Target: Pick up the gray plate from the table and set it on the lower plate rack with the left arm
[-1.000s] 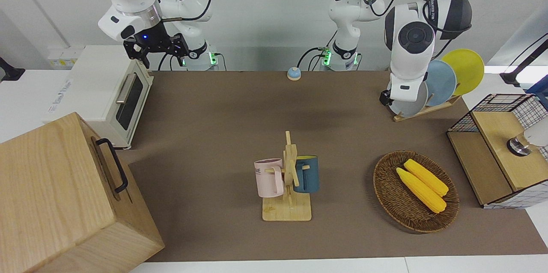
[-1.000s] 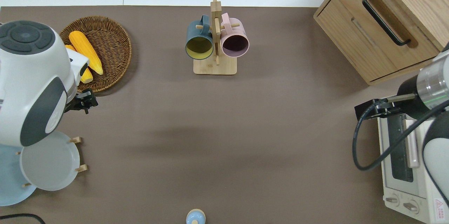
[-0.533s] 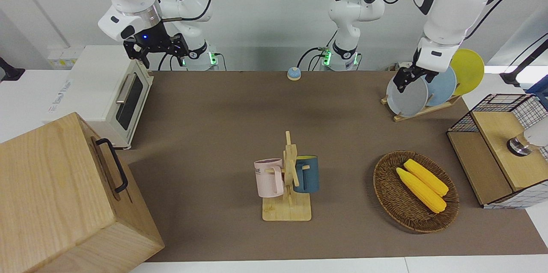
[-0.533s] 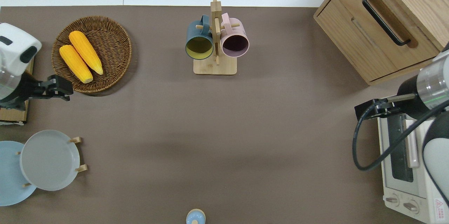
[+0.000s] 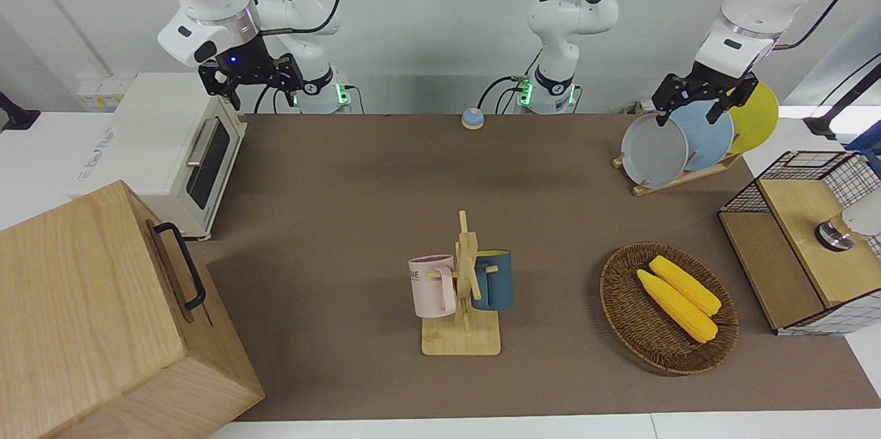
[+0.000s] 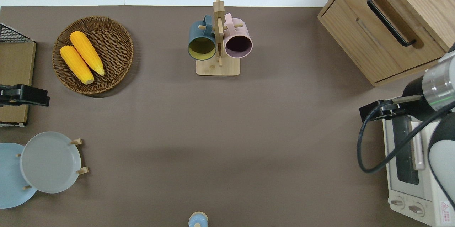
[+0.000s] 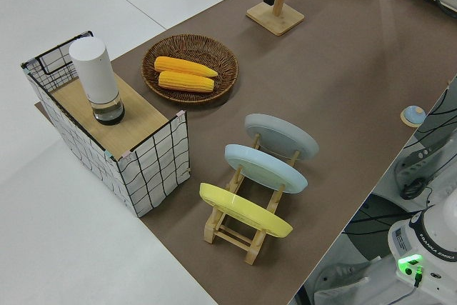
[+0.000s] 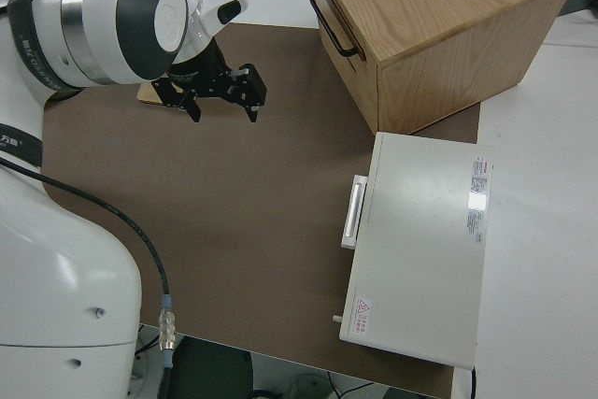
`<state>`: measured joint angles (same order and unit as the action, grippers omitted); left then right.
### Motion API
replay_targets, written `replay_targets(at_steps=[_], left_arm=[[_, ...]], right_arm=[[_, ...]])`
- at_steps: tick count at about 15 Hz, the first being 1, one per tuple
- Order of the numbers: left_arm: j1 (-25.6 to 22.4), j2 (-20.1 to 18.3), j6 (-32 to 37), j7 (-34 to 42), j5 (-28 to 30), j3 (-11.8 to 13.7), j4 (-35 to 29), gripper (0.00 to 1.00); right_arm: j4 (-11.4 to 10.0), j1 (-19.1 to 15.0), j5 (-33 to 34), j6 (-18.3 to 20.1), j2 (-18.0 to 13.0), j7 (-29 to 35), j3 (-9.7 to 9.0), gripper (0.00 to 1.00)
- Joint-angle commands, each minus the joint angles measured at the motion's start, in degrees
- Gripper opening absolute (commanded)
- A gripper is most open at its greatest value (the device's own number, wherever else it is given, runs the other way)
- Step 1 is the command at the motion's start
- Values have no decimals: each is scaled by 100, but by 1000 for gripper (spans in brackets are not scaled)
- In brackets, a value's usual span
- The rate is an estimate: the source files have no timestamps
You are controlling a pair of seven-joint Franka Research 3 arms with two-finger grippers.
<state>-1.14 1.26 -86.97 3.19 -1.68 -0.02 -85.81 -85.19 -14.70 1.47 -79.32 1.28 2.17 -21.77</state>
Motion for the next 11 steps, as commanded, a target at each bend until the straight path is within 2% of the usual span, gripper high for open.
replay_targets(at_steps=[1,5,11], left_arm=[[0,-126,-83,165,265,54,-94,1000],[0,-143,-268,165,634,177,-199,1000],[0,-143,-250,95,458,177,-217,1000]], right_arm=[[55,-147,38,84,-14,73,-134,983],[55,-147,38,84,-14,73,-134,983],[55,-147,38,84,-14,73,-134,983]])
